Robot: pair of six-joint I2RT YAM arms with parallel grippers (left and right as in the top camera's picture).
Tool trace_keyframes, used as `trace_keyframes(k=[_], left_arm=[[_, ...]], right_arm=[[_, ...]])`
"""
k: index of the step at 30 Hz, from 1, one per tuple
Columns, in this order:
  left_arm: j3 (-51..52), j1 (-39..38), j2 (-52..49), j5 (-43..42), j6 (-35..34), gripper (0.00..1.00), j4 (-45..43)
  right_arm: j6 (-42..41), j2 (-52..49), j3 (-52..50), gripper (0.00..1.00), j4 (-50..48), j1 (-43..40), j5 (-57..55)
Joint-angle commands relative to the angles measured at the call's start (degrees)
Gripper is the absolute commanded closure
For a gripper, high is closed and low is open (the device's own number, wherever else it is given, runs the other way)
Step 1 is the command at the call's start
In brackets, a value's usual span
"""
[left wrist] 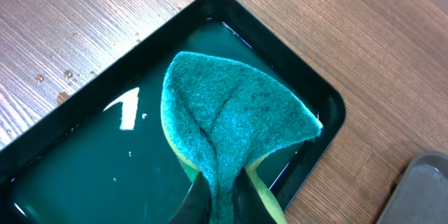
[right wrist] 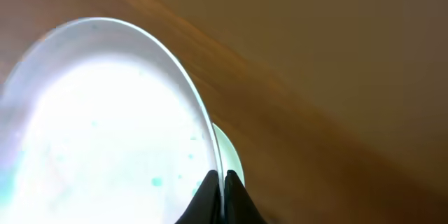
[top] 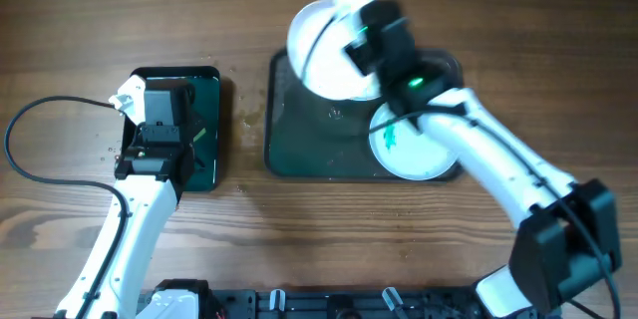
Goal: Clean dirty plates on tray and stack at the side
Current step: 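Lift the scrubbed plate with right gripper and move it right, then set plate down right of the tray and reach right gripper back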
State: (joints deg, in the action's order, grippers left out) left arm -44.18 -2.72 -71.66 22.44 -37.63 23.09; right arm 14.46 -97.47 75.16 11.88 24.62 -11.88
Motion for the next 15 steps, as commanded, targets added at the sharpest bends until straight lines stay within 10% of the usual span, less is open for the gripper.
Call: trace_keyframes(k=[1, 15], left_arm=[[-0.1, 0.3, 0.6, -0.1, -0.7, 0.96, -0.3], [-0.1, 0.3, 0.6, -0.1, -0.7, 0.96, -0.3]], right_arm=[[-18.9, 1.3, 1.0, 0.96, 3.1, -14.4, 25.6], [-30.4, -9.8, 0.9, 0.96, 9.9, -51.7, 24.3]])
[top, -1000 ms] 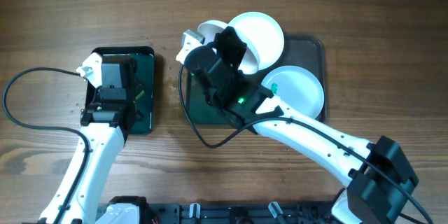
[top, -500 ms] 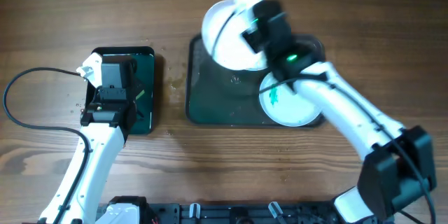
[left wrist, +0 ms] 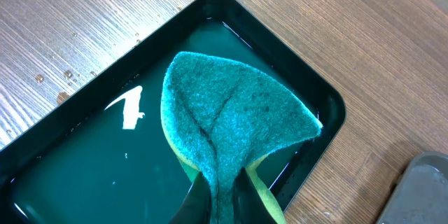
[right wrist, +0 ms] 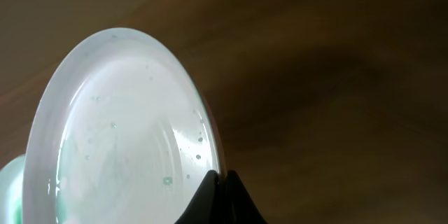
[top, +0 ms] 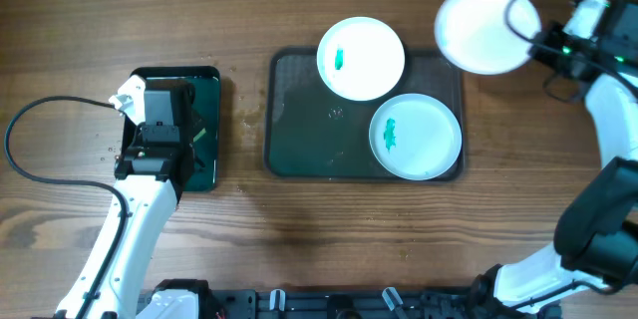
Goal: Clean dirty plates on tray and stack at the side
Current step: 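Set plate down right of the tray and reach right gripper back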
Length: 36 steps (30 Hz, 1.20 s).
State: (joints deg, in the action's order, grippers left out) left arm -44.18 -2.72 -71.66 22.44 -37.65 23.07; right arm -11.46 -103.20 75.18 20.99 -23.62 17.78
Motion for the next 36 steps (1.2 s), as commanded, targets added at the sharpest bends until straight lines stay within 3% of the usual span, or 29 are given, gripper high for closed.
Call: trace_keyframes(k=[1, 11, 16, 23, 26, 32, 36], left_arm=[[-0.1, 0.3, 0.6, -0.1, -0.7, 0.96, -0.3], [-0.1, 0.3, 0.6, -0.1, -0.7, 0.96, -0.3], [-0.1, 0.3, 0.6, -0.1, -0.5, 0.96, -0.2], [-0.1, 0.3, 0.6, -1.8, -0.5, 0.96, -0.6], [-0.1, 0.3, 0.6, -3.7, -0.5, 0.96, -1.7], [-0.1, 0.3, 0.6, -3.8, -0.5, 0.96, -1.8], [-0.1, 0.3, 0.6, -3.8, -0.5, 0.96, -1.7]], right_arm=[[-4.4, -5.2, 0.9, 0.96, 0.8, -4.2, -5.9], [-5.2, -11.3, 0.8, 0.95, 0.3, -5.6, -9.5], [-7.7, -8.4, 0.9, 0.55, 0.5, -5.6, -8.9], [-4.9, 0.6, 0.9, 0.44, -4.8, -2.2, 17.2], [-0.9, 1.2, 0.9, 0.28, -6.9, 4.7, 19.4], [12.0, -0.3, 0.9, 0.27, -6.7, 22.7, 2.2], [13.0, -3.9, 0.8, 0.29, -8.3, 30.3, -14.9]])
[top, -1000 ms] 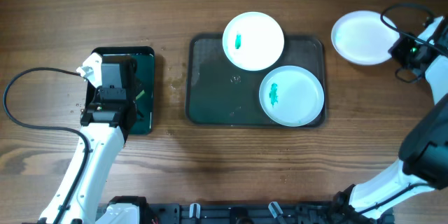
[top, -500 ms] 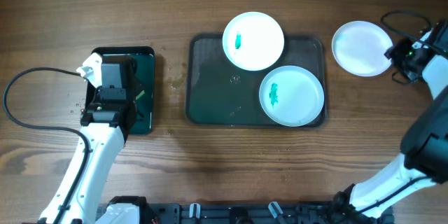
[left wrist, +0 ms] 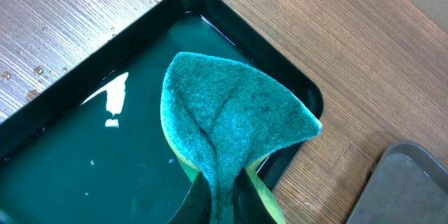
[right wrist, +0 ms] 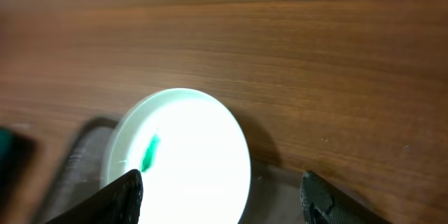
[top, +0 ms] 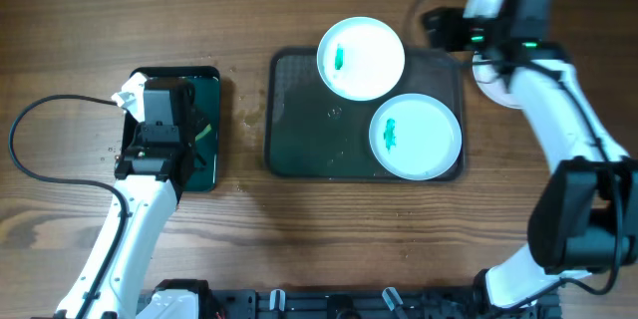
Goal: Clean dirty plates on tray and stack at the side
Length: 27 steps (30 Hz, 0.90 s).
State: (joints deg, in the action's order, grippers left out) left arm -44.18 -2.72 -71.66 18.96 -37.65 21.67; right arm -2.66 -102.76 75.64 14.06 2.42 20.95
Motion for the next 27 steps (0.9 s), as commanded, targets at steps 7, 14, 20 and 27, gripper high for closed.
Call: trace_keyframes(k=[7, 14, 20, 27], left_arm=[[-0.1, 0.3, 0.6, -0.3, -0.5, 0.96, -0.3], [-0.1, 0.3, 0.6, -0.3, -0.5, 0.96, -0.3], [-0.1, 0.3, 0.6, -0.3, -0.5, 0.96, -0.4], [-0.1, 0.3, 0.6, -0.3, -0.5, 0.96, -0.4]], right_arm=[[5.5, -12.3, 0.4, 0.36, -3.6, 6.9, -14.1], [5.7, -15.8, 0.4, 0.6, -5.1, 7.2, -11.9], [5.6, -18.0, 0.4, 0.66, -5.2, 7.3, -12.1], [5.4, -19.2, 0.4, 0.84, -5.7, 7.5, -9.4]])
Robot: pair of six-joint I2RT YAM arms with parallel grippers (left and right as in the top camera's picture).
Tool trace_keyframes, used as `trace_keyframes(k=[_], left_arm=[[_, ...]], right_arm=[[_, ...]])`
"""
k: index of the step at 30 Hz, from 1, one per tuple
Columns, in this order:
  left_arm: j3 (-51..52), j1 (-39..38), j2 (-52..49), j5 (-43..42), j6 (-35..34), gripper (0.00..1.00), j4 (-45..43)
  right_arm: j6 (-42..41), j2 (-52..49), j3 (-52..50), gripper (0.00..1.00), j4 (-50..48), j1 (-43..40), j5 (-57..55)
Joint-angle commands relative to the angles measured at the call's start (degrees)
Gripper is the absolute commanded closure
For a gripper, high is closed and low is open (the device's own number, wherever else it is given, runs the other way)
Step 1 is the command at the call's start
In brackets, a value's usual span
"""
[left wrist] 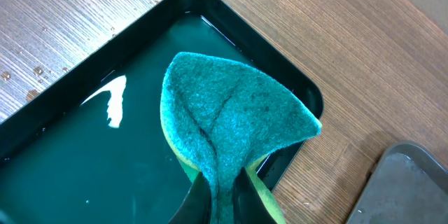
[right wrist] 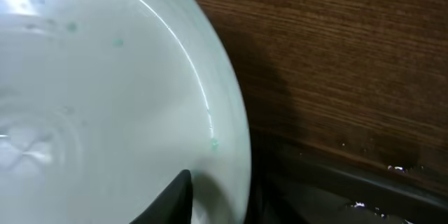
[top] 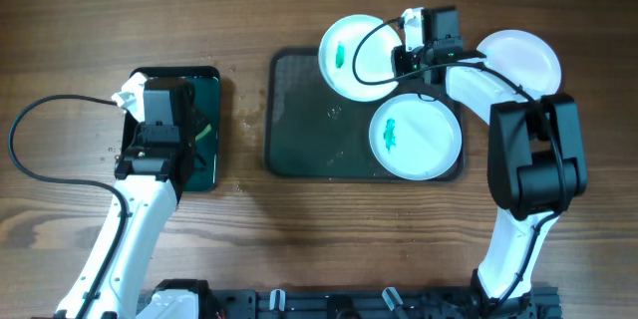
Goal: Clean dirty plates on tray and stack at the side
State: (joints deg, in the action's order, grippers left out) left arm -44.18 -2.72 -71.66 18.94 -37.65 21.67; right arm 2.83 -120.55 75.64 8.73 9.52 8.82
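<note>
Two white plates with green smears lie on the dark tray [top: 299, 120]: the far plate [top: 354, 55] and the near plate [top: 416, 137]. A clean white plate [top: 520, 60] rests on the table right of the tray. My right gripper [top: 411, 50] [right wrist: 217, 199] is at the far plate's [right wrist: 105, 98] right rim, open, one finger on the plate's face and the other outside the rim. My left gripper [top: 159, 110] [left wrist: 222, 196] is shut on a teal sponge [left wrist: 231, 119], held over the black basin [left wrist: 294, 87] of green water.
The basin [top: 214, 80] stands on the wooden table left of the tray, with water drops [left wrist: 35, 73] on the wood beside it. The tray's grey corner [left wrist: 413, 175] shows at the left wrist view's right edge.
My right gripper was wide open above the table beyond the tray's far right corner. It is now low at the far plate's right rim, jaws narrower. The left arm has not moved.
My right gripper first held a white plate over the tray's far left, then over the table right of the tray. Later it was open and empty. That plate now lies right of the tray, and the gripper straddles the far dirty plate's rim. The left held the sponge throughout.
</note>
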Motion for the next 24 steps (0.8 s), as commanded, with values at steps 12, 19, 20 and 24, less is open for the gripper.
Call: trace_keyframes(k=[12, 19, 20, 24], left_arm=[[-0.1, 0.3, 0.6, -5.1, -0.5, 0.96, -0.6], [-0.1, -0.5, 0.6, -18.4, 0.0, 0.96, -6.2], [-0.1, -1.2, 0.6, -18.7, -0.1, 0.96, -7.0], [-0.1, -4.6, -0.7, -18.7, -0.1, 0.96, -10.1]], right_arm=[[-2.0, 5.2, 0.4, 0.96, 2.0, 3.9, 10.5], [-4.3, 6.3, 0.4, 0.96, 9.3, 9.3, 10.5], [-4.3, 6.2, 0.4, 0.96, 10.6, 9.8, 10.5], [-4.3, 5.2, 0.3, 0.96, 14.4, 10.1, 9.1]])
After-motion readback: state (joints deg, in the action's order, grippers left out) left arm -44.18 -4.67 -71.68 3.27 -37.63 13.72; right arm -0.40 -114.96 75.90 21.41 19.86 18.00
